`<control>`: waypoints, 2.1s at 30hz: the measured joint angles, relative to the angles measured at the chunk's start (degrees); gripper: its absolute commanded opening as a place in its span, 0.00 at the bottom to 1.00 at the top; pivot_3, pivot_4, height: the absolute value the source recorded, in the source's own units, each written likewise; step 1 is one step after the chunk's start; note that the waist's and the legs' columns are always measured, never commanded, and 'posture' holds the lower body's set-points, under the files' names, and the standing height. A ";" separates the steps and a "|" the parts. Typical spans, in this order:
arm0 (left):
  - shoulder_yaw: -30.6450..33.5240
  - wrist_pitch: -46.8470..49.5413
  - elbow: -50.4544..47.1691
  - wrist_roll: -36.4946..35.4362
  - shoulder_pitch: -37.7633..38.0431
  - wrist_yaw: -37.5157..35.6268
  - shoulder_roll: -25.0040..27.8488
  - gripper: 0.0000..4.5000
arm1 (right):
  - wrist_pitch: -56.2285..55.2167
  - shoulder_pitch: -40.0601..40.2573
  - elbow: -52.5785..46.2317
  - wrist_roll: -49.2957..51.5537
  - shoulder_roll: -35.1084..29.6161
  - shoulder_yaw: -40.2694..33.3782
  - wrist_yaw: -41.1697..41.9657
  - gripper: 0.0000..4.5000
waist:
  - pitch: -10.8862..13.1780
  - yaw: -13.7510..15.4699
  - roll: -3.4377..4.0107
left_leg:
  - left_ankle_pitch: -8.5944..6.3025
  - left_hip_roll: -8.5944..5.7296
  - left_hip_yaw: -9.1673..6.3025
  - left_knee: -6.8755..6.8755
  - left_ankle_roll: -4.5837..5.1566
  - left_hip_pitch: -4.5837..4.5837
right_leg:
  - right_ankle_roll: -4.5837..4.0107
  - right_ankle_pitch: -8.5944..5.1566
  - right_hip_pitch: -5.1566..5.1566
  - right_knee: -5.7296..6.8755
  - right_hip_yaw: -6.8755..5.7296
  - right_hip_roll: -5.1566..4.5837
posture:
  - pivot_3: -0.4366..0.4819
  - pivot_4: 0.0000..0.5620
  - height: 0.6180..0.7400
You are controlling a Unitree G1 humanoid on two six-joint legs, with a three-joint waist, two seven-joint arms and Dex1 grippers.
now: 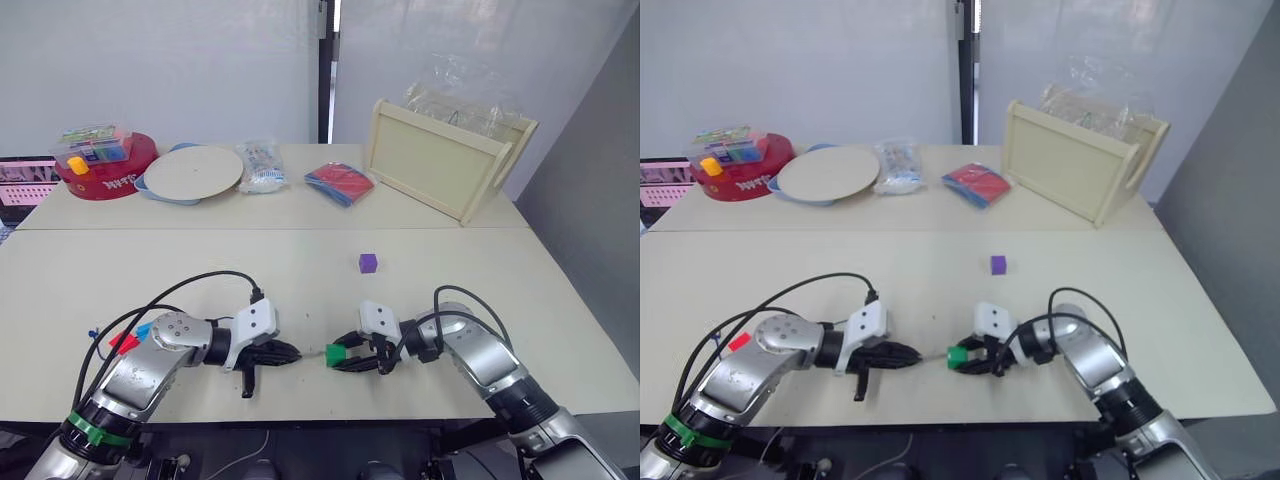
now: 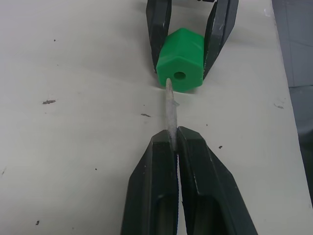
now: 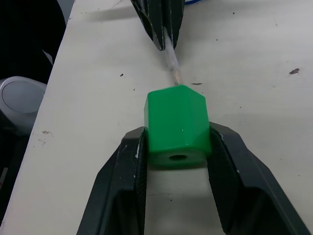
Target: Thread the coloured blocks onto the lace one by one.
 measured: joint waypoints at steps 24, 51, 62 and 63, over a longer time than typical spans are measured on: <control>-3.52 1.36 3.34 3.18 -3.90 -0.29 -5.04 0.00 | 4.85 0.67 -3.99 -0.59 1.80 -0.69 -2.85 0.27 | 0.00 0.18 0.00 | 0.00 -0.03 -0.01 0.07 0.00 0.00 | 0.00 0.00 0.04 0.02 -0.01 -0.02 | 0.48 0.27 1.00; -0.57 -0.31 3.55 1.52 -3.24 -3.18 -1.70 0.00 | 4.94 2.63 -4.97 -1.00 0.42 -0.73 -4.45 0.27 | 0.00 0.01 0.00 | 0.00 -0.02 -0.01 0.08 0.00 0.02 | 0.01 0.00 0.05 0.03 -0.01 -0.01 | 0.48 0.27 1.00; 0.61 -0.16 1.58 0.69 -2.52 -3.18 0.22 0.00 | 9.16 1.48 -8.23 -2.41 -0.35 0.99 -5.77 0.27 | 0.00 -0.03 0.00 | 0.00 -0.02 -0.01 0.08 0.00 0.02 | 0.01 0.00 0.04 0.03 -0.01 0.00 | 0.48 0.27 1.00; 1.30 -0.16 1.12 0.40 -2.53 -3.31 0.58 0.00 | 10.31 0.88 -8.96 -3.13 -0.33 1.70 -6.14 0.27 | 0.00 -0.10 0.00 | 0.00 0.00 -0.01 0.07 0.00 0.03 | 0.01 0.00 0.04 0.04 0.00 0.01 | 0.48 0.27 1.00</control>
